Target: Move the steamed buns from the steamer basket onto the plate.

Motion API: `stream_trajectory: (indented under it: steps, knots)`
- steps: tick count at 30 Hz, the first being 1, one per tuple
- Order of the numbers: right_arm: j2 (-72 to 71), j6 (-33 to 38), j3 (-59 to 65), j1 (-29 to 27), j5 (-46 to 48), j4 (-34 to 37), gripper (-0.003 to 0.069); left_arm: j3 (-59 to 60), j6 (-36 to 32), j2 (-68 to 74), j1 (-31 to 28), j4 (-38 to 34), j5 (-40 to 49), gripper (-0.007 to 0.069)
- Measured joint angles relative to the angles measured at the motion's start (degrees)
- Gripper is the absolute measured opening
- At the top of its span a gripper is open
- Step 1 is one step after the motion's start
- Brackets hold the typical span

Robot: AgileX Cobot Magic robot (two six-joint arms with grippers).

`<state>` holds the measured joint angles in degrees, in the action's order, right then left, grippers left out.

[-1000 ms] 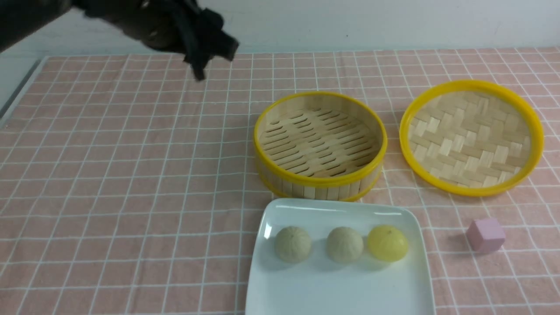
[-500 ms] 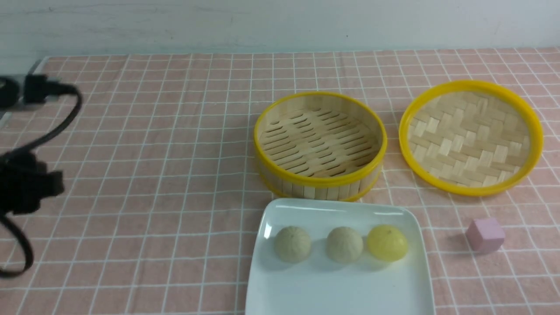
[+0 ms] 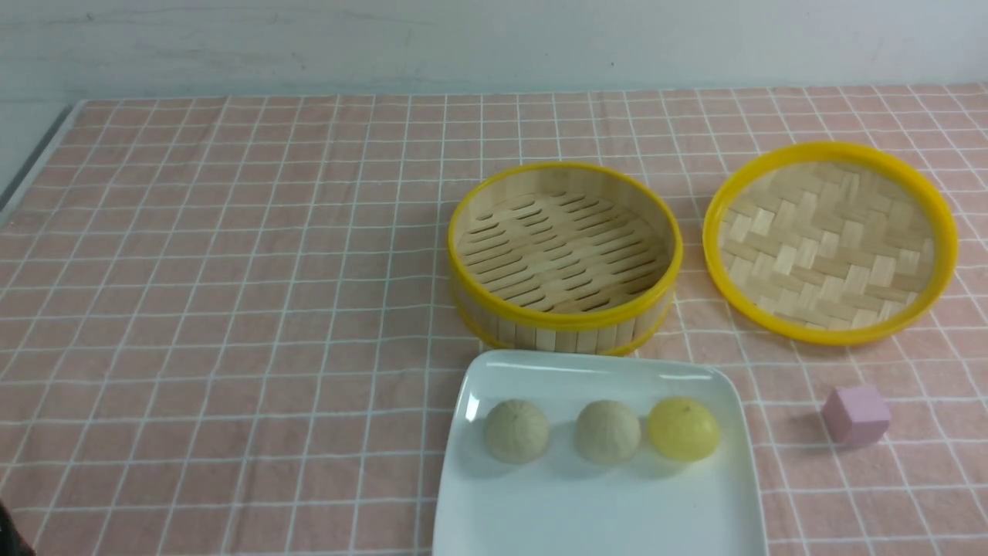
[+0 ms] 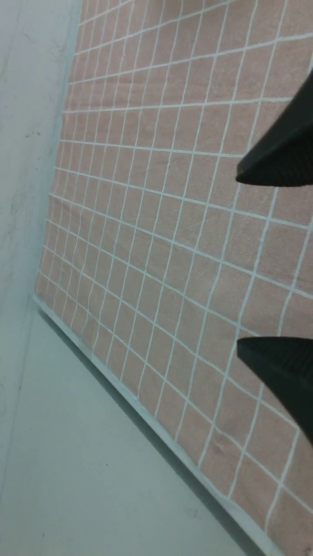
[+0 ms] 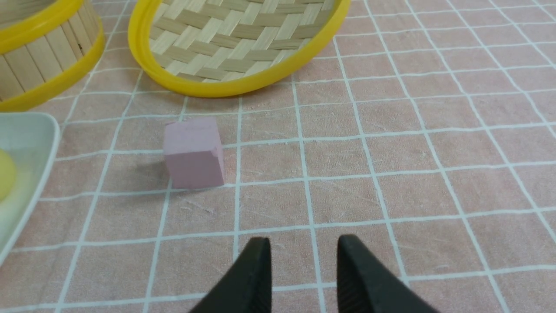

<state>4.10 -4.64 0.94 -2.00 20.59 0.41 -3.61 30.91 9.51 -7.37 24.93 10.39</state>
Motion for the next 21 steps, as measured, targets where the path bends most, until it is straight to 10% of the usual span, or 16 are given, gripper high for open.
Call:
stream_trajectory:
  steps: [21]
  knots:
    - [0.0, 0.0, 0.0, 0.0, 0.0, -0.05, 0.0239, 4.15, 1.39, -10.11, 0.0, -0.11, 13.19, 0.0472]
